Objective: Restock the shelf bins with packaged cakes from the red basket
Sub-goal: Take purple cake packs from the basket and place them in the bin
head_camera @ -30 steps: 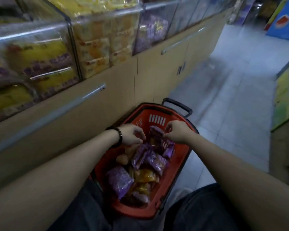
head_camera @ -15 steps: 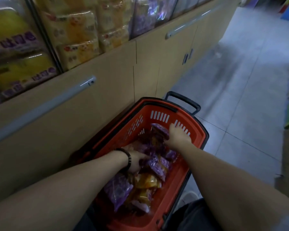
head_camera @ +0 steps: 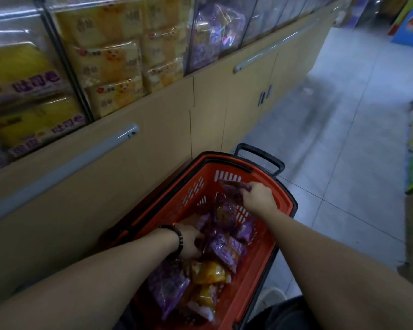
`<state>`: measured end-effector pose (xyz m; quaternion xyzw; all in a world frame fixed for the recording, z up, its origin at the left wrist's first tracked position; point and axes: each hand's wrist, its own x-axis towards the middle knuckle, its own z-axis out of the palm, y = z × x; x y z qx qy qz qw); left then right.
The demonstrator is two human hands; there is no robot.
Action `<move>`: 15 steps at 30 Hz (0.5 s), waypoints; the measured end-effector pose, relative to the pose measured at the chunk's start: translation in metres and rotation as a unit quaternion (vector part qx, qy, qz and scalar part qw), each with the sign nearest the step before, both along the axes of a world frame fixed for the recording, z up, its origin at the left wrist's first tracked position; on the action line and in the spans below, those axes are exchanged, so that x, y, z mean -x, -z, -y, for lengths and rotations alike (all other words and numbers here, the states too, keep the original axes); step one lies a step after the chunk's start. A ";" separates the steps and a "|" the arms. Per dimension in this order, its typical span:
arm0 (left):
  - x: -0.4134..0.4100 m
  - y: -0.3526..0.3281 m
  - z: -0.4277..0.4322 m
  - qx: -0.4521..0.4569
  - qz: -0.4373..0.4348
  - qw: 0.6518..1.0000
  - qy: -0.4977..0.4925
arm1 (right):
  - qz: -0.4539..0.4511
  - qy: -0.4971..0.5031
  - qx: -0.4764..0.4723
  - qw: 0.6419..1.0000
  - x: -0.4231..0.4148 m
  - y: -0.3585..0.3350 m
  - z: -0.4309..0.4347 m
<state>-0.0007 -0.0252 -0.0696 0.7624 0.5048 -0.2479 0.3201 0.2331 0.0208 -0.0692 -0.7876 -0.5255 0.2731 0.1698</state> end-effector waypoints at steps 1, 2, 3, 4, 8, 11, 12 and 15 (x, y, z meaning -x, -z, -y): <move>0.002 -0.001 -0.002 -0.008 0.004 1.000 -0.018 | -0.027 0.002 -0.021 0.999 -0.004 -0.002 -0.002; 0.004 -0.002 -0.003 -0.016 0.009 0.999 -0.037 | -0.046 0.004 -0.037 0.998 -0.006 -0.006 -0.002; 0.005 -0.004 -0.003 -0.026 0.018 0.998 -0.056 | -0.068 0.002 -0.056 0.996 -0.009 -0.009 -0.002; 0.006 -0.004 -0.003 -0.044 0.034 0.996 -0.076 | -0.096 0.003 -0.068 0.993 -0.010 -0.013 -0.001; 0.005 -0.020 -0.007 -0.140 0.136 0.962 -0.192 | -0.256 0.023 -0.085 0.963 -0.014 -0.030 0.007; -0.001 -0.041 -0.010 -0.180 0.185 0.923 -0.285 | -0.349 0.044 -0.077 0.933 -0.015 -0.046 0.016; -0.002 -0.047 -0.010 -0.191 0.199 0.910 -0.310 | -0.359 0.047 -0.083 0.928 -0.014 -0.052 0.018; -0.003 -0.058 -0.012 -0.209 0.231 0.880 -0.360 | -0.406 0.058 -0.109 0.905 -0.009 -0.075 0.030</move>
